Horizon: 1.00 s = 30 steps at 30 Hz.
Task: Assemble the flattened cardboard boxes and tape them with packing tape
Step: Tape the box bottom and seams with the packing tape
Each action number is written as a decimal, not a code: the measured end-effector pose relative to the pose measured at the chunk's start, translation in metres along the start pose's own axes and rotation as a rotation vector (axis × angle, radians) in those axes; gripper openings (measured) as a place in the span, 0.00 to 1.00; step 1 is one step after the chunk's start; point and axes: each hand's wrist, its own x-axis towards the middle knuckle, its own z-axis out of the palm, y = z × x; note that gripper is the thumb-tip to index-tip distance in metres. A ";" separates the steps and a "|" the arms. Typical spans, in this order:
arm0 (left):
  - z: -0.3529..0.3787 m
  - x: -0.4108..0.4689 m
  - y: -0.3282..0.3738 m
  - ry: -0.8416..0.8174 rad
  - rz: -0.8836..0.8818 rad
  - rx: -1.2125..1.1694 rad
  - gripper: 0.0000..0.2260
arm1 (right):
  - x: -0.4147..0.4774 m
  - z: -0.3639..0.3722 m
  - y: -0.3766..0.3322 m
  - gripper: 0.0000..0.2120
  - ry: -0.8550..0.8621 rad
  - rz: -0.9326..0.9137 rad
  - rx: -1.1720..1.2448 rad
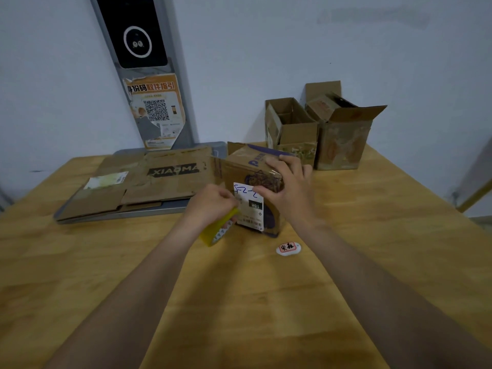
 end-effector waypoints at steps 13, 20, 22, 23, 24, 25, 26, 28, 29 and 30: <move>0.026 -0.011 0.004 0.215 -0.063 -0.447 0.16 | 0.017 -0.026 0.026 0.24 -0.085 0.457 0.467; 0.054 -0.024 -0.003 0.061 -0.090 -0.307 0.14 | -0.003 -0.010 0.027 0.26 -0.604 0.715 0.434; 0.052 -0.026 -0.002 0.106 -0.049 -0.343 0.14 | -0.002 -0.015 0.020 0.24 -0.602 0.640 0.408; 0.049 -0.026 -0.001 0.143 -0.019 -0.342 0.15 | -0.001 -0.018 0.016 0.22 -0.588 0.578 0.375; 0.044 -0.026 0.000 0.189 0.015 -0.347 0.15 | 0.000 -0.022 0.012 0.20 -0.553 0.518 0.340; 0.038 -0.027 0.002 0.235 0.056 -0.373 0.14 | 0.003 -0.026 0.007 0.19 -0.508 0.472 0.330; 0.032 -0.028 0.003 0.281 0.103 -0.407 0.14 | 0.005 -0.031 0.000 0.18 -0.465 0.445 0.361; 0.017 -0.030 0.008 0.366 0.185 -0.442 0.16 | 0.009 -0.040 -0.014 0.18 -0.403 0.408 0.457; 0.010 -0.031 0.012 0.390 0.203 -0.458 0.17 | 0.011 -0.045 -0.022 0.20 -0.378 0.382 0.479; 0.002 -0.032 0.015 0.405 0.205 -0.493 0.17 | 0.012 -0.049 -0.030 0.22 -0.356 0.362 0.493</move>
